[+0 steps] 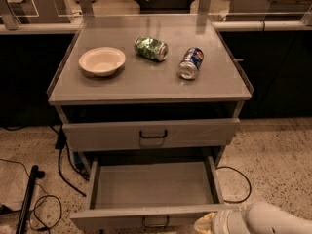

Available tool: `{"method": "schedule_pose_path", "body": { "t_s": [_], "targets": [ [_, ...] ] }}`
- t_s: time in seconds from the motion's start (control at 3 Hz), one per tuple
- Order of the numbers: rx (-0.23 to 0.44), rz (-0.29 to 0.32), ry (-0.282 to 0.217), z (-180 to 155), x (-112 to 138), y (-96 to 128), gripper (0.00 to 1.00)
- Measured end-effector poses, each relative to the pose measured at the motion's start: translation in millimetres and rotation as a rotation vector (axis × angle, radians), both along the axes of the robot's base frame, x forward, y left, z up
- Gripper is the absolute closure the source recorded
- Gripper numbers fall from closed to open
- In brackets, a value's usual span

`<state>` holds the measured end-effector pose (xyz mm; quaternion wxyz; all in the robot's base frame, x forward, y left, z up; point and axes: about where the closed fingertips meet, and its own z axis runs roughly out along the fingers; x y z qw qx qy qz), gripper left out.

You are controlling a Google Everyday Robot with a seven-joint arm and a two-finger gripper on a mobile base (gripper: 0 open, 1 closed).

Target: Close middle drawer

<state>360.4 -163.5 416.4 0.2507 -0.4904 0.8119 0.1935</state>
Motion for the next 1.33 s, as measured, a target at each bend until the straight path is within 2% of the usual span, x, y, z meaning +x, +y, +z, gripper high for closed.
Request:
{"method": "schedule_pose_path", "body": {
  "t_s": [0.33, 0.67, 1.0, 1.33],
  "targets": [
    [0.008, 0.037, -0.046, -1, 16, 10, 0.08],
    [0.020, 0.064, -0.060, -3, 22, 19, 0.00],
    [0.035, 0.105, -0.095, -3, 50, 37, 0.13],
    [0.045, 0.168, -0.187, 7, 117, 62, 0.42]
  ]
}}
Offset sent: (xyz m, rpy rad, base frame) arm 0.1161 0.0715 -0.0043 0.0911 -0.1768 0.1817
